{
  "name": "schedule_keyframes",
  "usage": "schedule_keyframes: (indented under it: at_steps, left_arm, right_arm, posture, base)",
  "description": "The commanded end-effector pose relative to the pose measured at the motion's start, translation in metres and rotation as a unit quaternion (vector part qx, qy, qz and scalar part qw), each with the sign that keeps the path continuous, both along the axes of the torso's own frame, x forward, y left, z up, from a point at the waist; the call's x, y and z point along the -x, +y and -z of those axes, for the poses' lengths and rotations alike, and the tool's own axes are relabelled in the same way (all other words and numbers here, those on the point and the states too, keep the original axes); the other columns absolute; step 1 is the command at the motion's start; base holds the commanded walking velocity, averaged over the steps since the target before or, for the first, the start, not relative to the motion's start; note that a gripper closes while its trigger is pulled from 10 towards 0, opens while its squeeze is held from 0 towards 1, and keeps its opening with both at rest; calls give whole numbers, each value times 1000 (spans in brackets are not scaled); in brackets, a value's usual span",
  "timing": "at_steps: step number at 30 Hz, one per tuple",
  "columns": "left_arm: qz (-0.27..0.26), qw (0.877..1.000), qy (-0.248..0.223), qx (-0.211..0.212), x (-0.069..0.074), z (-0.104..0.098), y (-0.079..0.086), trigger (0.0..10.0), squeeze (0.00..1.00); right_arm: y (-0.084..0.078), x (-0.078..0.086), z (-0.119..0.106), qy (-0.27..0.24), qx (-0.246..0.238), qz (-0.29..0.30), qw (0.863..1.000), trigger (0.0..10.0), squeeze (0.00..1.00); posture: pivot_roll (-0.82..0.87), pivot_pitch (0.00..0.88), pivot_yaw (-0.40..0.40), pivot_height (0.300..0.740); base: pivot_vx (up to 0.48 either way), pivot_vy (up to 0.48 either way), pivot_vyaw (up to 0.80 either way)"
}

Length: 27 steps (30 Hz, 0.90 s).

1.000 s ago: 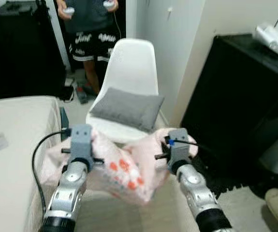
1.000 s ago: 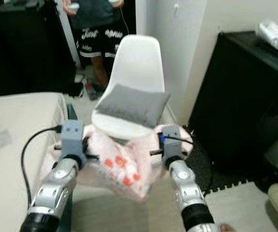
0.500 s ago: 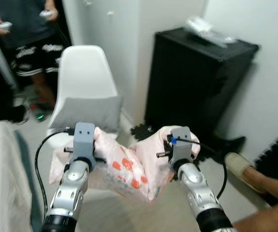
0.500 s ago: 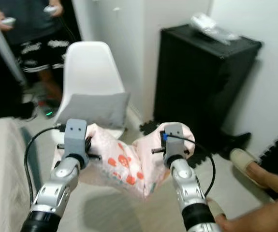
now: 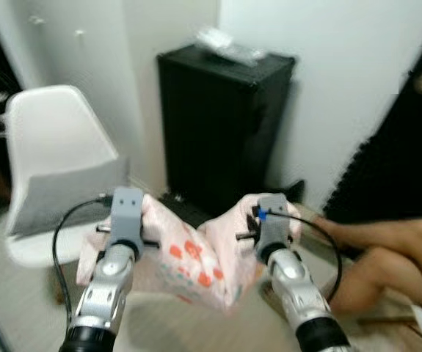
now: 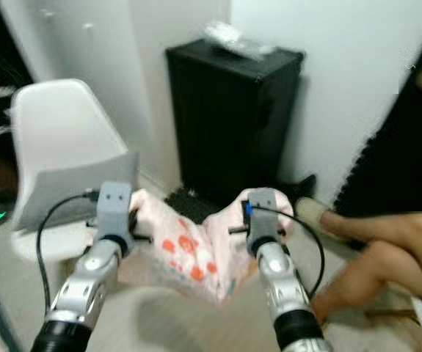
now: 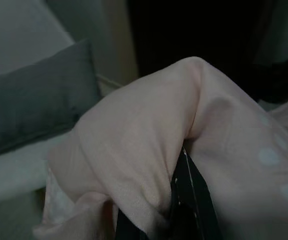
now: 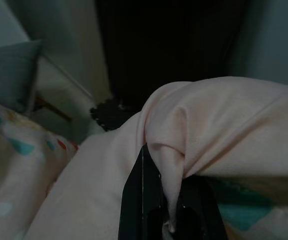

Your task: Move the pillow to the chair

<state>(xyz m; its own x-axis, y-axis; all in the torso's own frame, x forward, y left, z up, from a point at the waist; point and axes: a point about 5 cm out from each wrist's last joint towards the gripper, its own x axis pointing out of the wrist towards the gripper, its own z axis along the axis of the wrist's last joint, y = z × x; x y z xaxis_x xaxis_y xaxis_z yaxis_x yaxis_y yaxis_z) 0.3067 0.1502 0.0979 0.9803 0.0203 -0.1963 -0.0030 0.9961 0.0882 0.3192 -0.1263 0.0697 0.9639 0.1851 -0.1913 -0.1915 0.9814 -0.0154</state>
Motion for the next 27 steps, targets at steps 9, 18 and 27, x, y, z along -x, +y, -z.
schedule_keyframes:
  at_steps: [9, 18, 27]
  left_arm:
    - [5, 1000, -23, -4, -4, -7, -4, 10000, 0]
    - [4, 1000, -23, -5, -4, -6, -2, 10000, 0]
    - [7, 1000, -24, -4, -4, -7, -3, 10000, 0]
  right_arm:
    - [6, -2, -10, -28, -2, -18, 999, 10000, 0]
    - [6, -2, -10, -28, -3, -16, 999, 10000, 0]
    - [2, -3, -9, -26, -3, -9, 1000, 10000, 0]
  posture:
    - [23, 44, 45, 740]
    - [23, 44, 45, 740]
    - [19, 47, 50, 740]
  base:
    - [0, 0, -800]
    - [0, 0, -800]
    - [0, 0, -800]
